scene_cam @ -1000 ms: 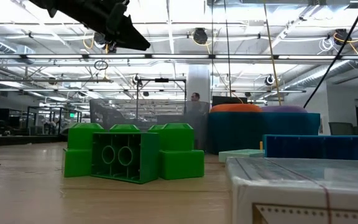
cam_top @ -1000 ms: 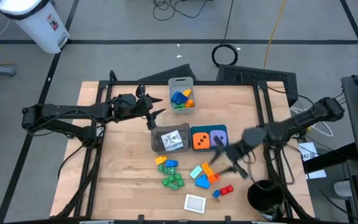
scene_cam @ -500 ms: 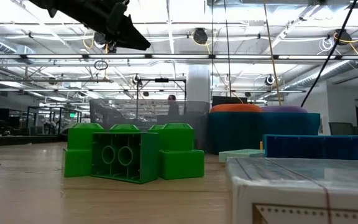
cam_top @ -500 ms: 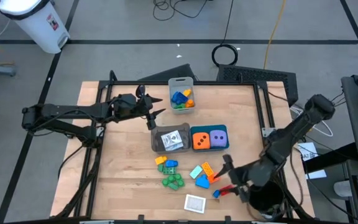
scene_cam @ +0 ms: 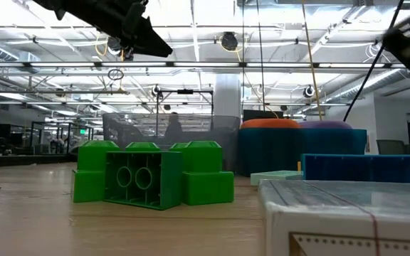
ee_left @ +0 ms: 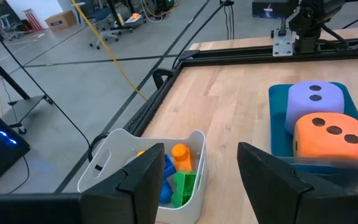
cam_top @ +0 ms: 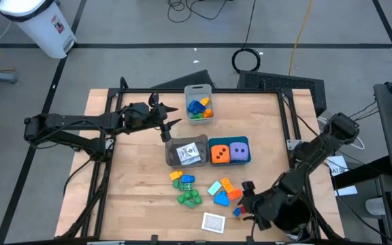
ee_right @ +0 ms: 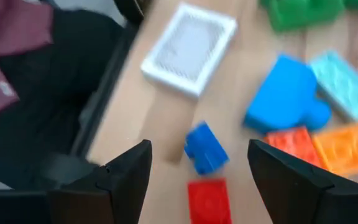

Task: Pick & Place Toys
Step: Put the red game piece into the gray bin

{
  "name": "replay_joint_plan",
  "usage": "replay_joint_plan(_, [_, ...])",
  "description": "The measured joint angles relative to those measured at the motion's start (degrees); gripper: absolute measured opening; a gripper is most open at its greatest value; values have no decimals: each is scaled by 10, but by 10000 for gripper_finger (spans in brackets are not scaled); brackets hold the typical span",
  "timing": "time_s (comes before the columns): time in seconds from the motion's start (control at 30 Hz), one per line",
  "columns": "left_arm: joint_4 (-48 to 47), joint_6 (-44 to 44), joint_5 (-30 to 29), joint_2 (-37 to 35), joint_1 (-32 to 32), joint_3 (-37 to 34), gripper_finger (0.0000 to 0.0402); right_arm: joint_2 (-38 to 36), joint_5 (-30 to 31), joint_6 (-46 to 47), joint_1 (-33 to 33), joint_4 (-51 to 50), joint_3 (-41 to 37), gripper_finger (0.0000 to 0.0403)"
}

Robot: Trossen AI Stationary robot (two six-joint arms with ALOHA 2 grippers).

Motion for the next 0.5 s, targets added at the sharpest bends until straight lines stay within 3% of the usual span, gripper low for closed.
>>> replay_joint_plan(0.27, [0, 0, 0, 0, 0, 0, 209, 32, 0, 33, 13, -69, 0, 248])
replay_joint_plan(0.5, [0, 0, 0, 0, 0, 0, 209, 61, -2, 29, 13, -66, 0, 235])
